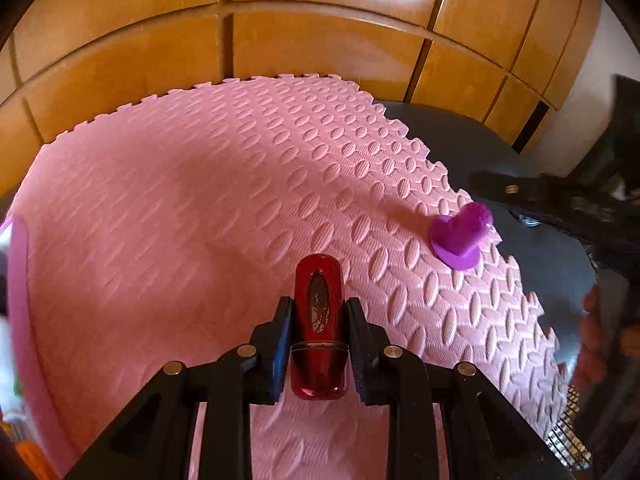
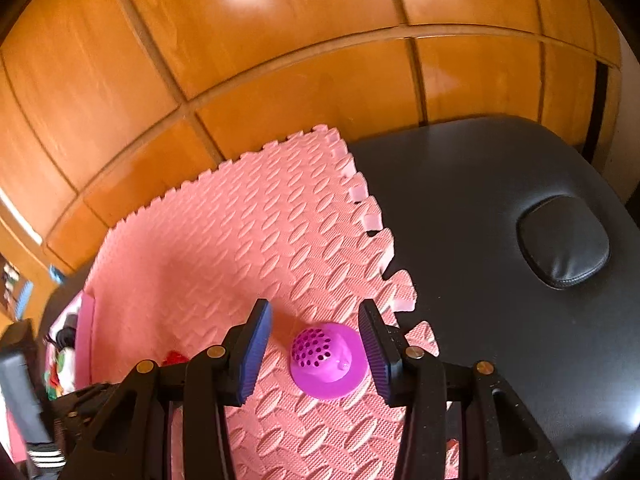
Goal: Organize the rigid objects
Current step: 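Carry the lipstick to the tray with left tool while right tool grasps the purple ball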
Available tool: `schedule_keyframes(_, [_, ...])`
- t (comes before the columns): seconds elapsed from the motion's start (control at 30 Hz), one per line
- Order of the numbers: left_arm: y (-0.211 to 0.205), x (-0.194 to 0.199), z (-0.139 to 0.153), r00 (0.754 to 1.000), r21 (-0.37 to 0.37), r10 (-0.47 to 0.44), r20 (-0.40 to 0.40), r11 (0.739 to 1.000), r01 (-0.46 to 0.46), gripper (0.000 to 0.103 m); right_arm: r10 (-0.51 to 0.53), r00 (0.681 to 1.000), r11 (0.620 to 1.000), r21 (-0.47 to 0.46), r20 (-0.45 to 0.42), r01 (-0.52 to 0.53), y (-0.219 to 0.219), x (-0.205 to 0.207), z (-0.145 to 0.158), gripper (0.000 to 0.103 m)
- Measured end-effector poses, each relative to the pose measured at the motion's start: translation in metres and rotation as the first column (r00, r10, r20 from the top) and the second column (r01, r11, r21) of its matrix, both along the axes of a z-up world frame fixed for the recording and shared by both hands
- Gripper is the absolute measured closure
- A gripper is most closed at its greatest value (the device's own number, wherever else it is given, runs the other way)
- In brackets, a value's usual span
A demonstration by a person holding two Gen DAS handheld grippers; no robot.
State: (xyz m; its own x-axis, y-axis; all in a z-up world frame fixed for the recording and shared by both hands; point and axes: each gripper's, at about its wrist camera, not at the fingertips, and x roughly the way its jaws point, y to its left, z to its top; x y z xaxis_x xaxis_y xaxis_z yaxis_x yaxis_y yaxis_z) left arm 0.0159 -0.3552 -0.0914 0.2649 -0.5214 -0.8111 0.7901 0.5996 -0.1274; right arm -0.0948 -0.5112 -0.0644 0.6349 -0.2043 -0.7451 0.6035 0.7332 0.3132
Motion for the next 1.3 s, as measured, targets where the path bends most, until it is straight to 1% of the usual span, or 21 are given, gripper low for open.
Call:
schedule_keyframes(0.1, [0.012, -0.008, 0.008, 1.0, -0.017, -0.004, 0.019, 1.0, 0.005, 0.077, 0.017, 0.999, 0.999, -0.027, -0.042, -0.018, 0.005, 0.007, -0.005, 0.058])
schedule_keyframes(0.27, [0.03, -0.019, 0.02, 0.999, -0.053, -0.003, 0.042, 0.999, 0.006, 0.077, 0.041, 0.996, 0.998, -0.042, -0.084, -0.045, 0.011, 0.014, -0.013, 0.058])
schedule_keyframes(0.4, [0.047, -0.024, 0.029, 0.999, -0.08, 0.011, 0.04, 0.997, -0.007, 0.077, 0.061, 0.988, 0.996, -0.05, -0.139, -0.068, 0.014, 0.022, -0.023, 0.058])
schedule_keyframes(0.53, [0.064, -0.026, 0.038, 0.999, -0.106, 0.03, 0.041, 0.994, -0.026, 0.077, 0.084, 0.983, 0.993, -0.069, -0.161, -0.096, 0.018, 0.027, -0.028, 0.058])
schedule_keyframes(0.57, [0.069, -0.027, 0.041, 0.999, -0.112, 0.035, 0.04, 0.993, -0.03, 0.077, 0.092, 0.982, 0.992, -0.072, -0.167, -0.106, 0.019, 0.028, -0.029, 0.064])
schedule_keyframes(0.6, [0.073, -0.027, 0.043, 0.998, -0.118, 0.04, 0.038, 0.992, -0.035, 0.077, 0.1, 0.978, 0.99, -0.083, -0.185, -0.117, 0.022, 0.03, -0.031, 0.068])
schedule_keyframes(0.73, [0.096, -0.027, 0.057, 0.997, -0.147, 0.063, 0.05, 0.988, -0.055, 0.077, 0.105, 0.971, 0.978, -0.154, -0.214, -0.139, 0.032, 0.031, -0.03, 0.068])
schedule_keyframes(0.9, [0.135, -0.018, 0.074, 0.989, -0.176, 0.131, 0.068, 0.977, -0.118, 0.077, 0.119, 0.965, 0.973, -0.166, -0.232, -0.159, 0.035, 0.032, -0.031, 0.069])
schedule_keyframes(1.0, [0.162, -0.007, 0.079, 0.978, -0.186, 0.198, 0.067, 0.965, -0.183, 0.077, 0.121, 0.963, 0.973, -0.162, -0.242, -0.163, 0.036, 0.033, -0.032, 0.069])
schedule_keyframes(1.13, [0.2, 0.005, 0.08, 0.954, -0.179, 0.292, 0.072, 0.944, -0.276, 0.077, 0.12, 0.962, 0.972, -0.166, -0.247, -0.164, 0.038, 0.032, -0.032, 0.069])
schedule_keyframes(1.27, [0.242, 0.016, 0.077, 0.913, -0.159, 0.399, 0.084, 0.91, -0.383, 0.077, 0.122, 0.956, 0.965, -0.194, -0.267, -0.177, 0.041, 0.034, -0.033, 0.07])
schedule_keyframes(1.3, [0.254, 0.019, 0.076, 0.899, -0.154, 0.43, 0.086, 0.897, -0.415, 0.077, 0.122, 0.955, 0.964, -0.198, -0.269, -0.179, 0.041, 0.034, -0.032, 0.07])
